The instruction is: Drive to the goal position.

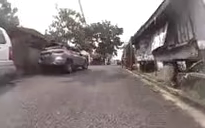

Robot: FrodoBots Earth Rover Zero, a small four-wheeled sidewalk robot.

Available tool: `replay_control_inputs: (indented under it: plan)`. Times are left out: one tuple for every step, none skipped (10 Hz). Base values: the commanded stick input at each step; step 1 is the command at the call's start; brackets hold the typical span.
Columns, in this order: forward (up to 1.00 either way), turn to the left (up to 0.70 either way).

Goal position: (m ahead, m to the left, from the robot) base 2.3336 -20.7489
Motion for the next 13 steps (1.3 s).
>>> replay_control_inputs:
  plan:
    - [0.7,0.0]
    - [0.7,0.0]
    - [0.7,0.0]
    - [0.7,0.0]
    - [0.7,0.0]
    - [0.7,0.0]
    - [0.7,0.0]
    - [0.7,0.0]
    - [0.7,0.0]
    - [0.7,0.0]
    - [0.7,-0.3]
    - [0.7,-0.05]
    - [0.7,0.0]
